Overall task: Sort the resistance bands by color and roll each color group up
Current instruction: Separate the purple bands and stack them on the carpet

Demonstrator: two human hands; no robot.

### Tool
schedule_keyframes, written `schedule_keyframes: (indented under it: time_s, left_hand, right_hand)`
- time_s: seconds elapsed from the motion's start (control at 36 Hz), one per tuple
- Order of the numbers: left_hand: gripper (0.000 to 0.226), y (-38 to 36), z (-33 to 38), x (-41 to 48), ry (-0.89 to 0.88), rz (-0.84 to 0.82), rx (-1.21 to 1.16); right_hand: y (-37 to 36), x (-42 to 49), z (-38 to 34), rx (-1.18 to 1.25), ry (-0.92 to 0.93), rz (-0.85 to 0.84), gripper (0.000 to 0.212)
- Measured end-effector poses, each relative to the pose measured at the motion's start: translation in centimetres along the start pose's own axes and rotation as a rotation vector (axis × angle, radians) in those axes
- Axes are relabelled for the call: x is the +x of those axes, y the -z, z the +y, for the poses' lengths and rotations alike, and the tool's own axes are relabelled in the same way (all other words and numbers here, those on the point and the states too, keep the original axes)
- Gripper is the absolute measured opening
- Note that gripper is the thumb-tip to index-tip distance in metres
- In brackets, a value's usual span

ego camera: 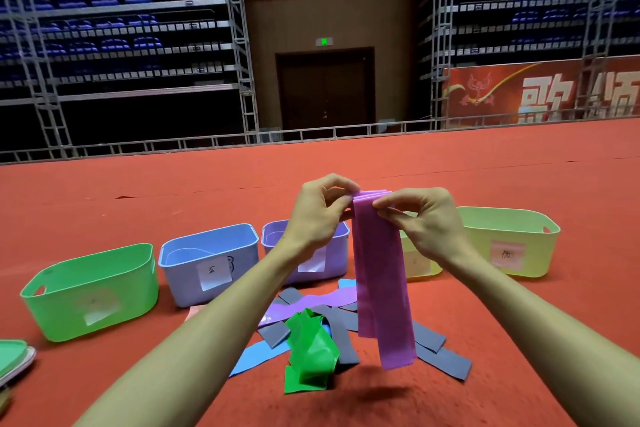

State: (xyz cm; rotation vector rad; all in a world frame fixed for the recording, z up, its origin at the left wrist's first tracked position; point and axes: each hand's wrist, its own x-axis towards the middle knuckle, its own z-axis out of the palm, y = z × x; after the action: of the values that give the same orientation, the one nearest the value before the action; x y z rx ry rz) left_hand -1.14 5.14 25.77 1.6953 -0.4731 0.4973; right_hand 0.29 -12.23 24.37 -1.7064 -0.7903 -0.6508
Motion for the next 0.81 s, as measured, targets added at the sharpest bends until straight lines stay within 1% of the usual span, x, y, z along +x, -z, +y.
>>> schedule_keyframes:
  time_s: [0.14,0.31,0.5,0.64,0.81]
  left_hand:
    - [0.024,-0.3,-0.2,-0.2,0.007,-0.002,-0.014]
    - [0.024,-0.5,-0.4,-0.1,0.01,0.012,0.007]
    - [0.021,-0.6,-0.5,-0.2,0.038,-0.013,-0.023]
    - [0.018,-0.7,-0.4,-0.3,0.058,-0.042,-0.052]
    - [0.021,-0.7,-0.3,-0.4,0.067,-0.034,-0.057]
  right_hand:
    - [0.1,-0.2,0.4,-0.021,-0.018,0.023,0.032]
    - [0.1,-0.3,0.6,-0.062,-0.017,0.028,0.023]
    - [0.3,-0.3,0.9,0.037,-0.051,0.007,0.031]
    - [0.2,-0.4,1.1,0.085,-0.086,0.033,0.032]
    - [0.3,-0.6,1.2,0.112,-0.09,0.022,0.031]
